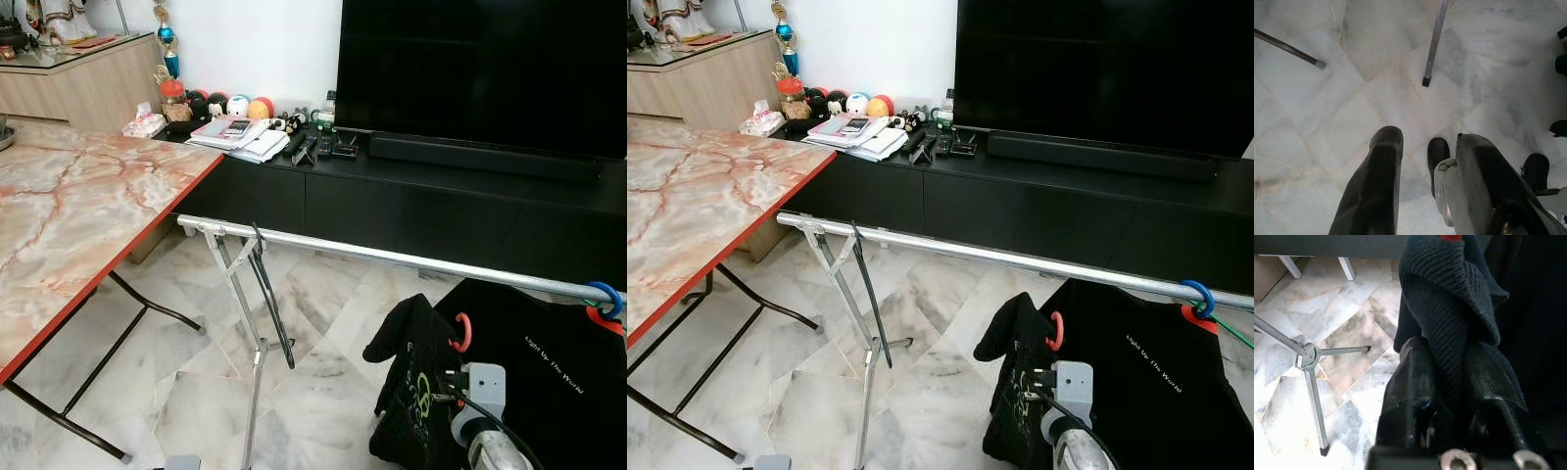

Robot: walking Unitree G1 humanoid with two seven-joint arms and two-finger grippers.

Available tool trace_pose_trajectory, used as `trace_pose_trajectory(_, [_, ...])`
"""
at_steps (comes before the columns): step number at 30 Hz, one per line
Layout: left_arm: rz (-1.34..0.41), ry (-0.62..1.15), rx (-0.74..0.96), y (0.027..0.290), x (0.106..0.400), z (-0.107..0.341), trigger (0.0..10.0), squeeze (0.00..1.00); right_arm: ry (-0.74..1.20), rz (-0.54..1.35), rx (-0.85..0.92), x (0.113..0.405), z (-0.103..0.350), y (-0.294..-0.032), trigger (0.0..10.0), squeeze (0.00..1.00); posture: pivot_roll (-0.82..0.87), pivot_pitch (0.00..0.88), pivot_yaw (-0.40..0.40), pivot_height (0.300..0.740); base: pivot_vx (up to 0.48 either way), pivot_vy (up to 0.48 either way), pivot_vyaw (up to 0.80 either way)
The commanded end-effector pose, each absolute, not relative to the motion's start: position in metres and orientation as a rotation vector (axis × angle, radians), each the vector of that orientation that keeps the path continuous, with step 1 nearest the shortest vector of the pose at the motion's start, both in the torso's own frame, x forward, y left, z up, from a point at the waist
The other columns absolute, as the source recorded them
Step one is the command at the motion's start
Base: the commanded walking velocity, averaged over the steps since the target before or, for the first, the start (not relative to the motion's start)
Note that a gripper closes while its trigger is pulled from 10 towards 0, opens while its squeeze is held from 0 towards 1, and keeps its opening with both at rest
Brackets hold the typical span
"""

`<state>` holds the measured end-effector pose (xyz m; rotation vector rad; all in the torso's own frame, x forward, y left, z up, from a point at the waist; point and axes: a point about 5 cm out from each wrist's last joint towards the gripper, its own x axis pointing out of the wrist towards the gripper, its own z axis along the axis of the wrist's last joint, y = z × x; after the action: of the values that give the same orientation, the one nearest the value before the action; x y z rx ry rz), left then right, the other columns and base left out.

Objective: Hang hanger

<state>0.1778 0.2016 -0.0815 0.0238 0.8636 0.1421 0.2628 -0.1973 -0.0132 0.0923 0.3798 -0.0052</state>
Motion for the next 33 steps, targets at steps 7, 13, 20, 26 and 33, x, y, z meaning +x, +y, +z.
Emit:
trace_pose_trajectory(7, [0.168, 0.835, 0.013, 0.2057, 0.1789, -0.0796, 10.0, 0.0, 0.336, 0.002, 0.091, 0.2697, -0.0063, -0.1942, 10.0, 0.0, 0.13, 0.02, -0.028, 0.74, -0.25, 0.0, 0.0])
trace_pose_trajectory(13, [0.176, 0.815, 0.008, 0.2067, 0.1811, -0.0778, 10.0, 0.0, 0.338, 0.009, 0.094, 0.2695, -0.0069, -0.1924, 10.0, 0.0, 0.13, 0.02, -0.028, 0.74, -0.249, 0.0, 0.0])
trace_pose_trajectory(20, [0.177, 0.813, 0.008, 0.2062, 0.182, -0.0775, 10.0, 0.0, 0.341, 0.009, 0.097, 0.2694, -0.0073, -0.192, 10.0, 0.0, 0.13, 0.02, -0.028, 0.74, -0.25, 0.0, 0.0])
trace_pose_trajectory(26, [0.176, 0.813, 0.007, 0.2058, 0.1823, -0.0775, 10.0, 0.0, 0.341, 0.011, 0.095, 0.2697, -0.0072, -0.1916, 10.0, 0.0, 0.13, 0.02, -0.03, 0.74, -0.248, 0.0, 0.0])
trace_pose_trajectory(33, [0.174, 0.813, 0.005, 0.206, 0.1827, -0.0773, 10.0, 0.0, 0.342, 0.01, 0.097, 0.2699, -0.0073, -0.1911, 10.0, 0.0, 0.13, 0.019, -0.029, 0.74, -0.249, 0.0, 0.0])
